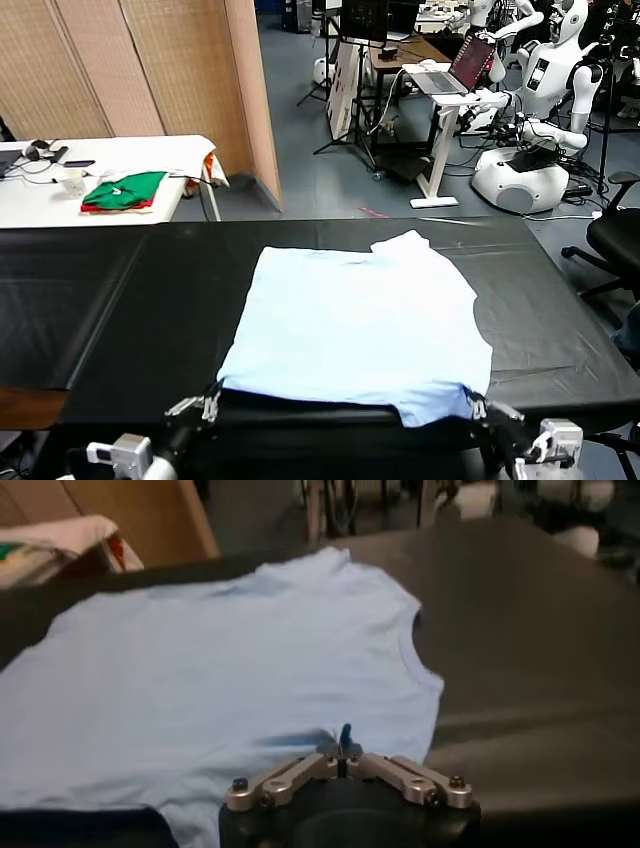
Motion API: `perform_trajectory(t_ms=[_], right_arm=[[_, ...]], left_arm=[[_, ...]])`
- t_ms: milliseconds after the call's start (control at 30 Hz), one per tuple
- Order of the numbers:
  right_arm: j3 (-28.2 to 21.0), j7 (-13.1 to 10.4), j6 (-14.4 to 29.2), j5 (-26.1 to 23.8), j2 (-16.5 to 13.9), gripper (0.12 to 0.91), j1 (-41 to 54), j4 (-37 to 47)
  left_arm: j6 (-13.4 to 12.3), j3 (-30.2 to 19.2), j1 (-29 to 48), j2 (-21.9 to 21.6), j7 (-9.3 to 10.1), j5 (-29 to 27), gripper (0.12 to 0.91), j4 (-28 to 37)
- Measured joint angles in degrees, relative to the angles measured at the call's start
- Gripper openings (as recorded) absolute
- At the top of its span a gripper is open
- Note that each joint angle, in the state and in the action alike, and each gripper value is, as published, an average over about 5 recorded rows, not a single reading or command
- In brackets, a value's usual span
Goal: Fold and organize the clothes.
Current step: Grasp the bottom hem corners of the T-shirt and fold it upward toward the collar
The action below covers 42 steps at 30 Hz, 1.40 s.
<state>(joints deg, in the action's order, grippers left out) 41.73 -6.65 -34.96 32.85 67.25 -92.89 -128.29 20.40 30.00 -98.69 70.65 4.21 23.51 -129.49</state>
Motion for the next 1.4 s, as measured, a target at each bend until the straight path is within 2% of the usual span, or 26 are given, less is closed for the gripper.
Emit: perform_trajectory(t_ms=[133, 333, 800, 1100, 1200, 1267, 1333, 1400], right_arm=[[-1.8, -0.2, 0.6, -1.0, -1.4, 0.140, 4.8, 4.0], [-4.5, -0.4, 0.4, -2.0, -2.3, 0.140, 9.8, 7.9], [-8.8, -0.3, -0.7, -4.4, -2.5, 0.140, 15.9, 12.7], [-9.1, 0.2, 0.3, -6.0, -1.7, 0.150, 17.1, 14.2], [-8.4, 1.6, -0.7, -6.0, -1.2, 0.255, 16.3, 13.7], [-7.9, 2.7, -1.9, -6.1, -1.1, 0.384, 15.5, 12.9], [-7.1, 3.1, -3.4, -6.7, -1.2, 0.498, 14.3, 11.7], [-6.3, 3.1, -5.0, -7.4, -1.3, 0.631, 12.7, 10.3]], left_arm=[[-0.9, -1.4, 5.2, 0.0, -0.48, -0.3, 0.147, 4.1], [0.1, -3.6, 11.6, -0.9, -0.27, 1.2, 0.147, 9.5], [0.2, -9.9, 23.8, -5.9, -0.31, 1.0, 0.147, 17.8], [0.4, -12.8, 29.4, -7.9, -0.29, 1.2, 0.147, 21.0], [0.2, -13.2, 30.3, -8.0, -0.32, 1.1, 0.147, 21.7], [0.0, -13.3, 30.7, -7.9, -0.47, 1.0, 0.157, 21.9], [-0.2, -13.2, 30.6, -7.6, -0.58, 0.7, 0.213, 21.8], [-0.1, -13.0, 30.3, -7.4, -0.54, 0.6, 0.326, 21.4]])
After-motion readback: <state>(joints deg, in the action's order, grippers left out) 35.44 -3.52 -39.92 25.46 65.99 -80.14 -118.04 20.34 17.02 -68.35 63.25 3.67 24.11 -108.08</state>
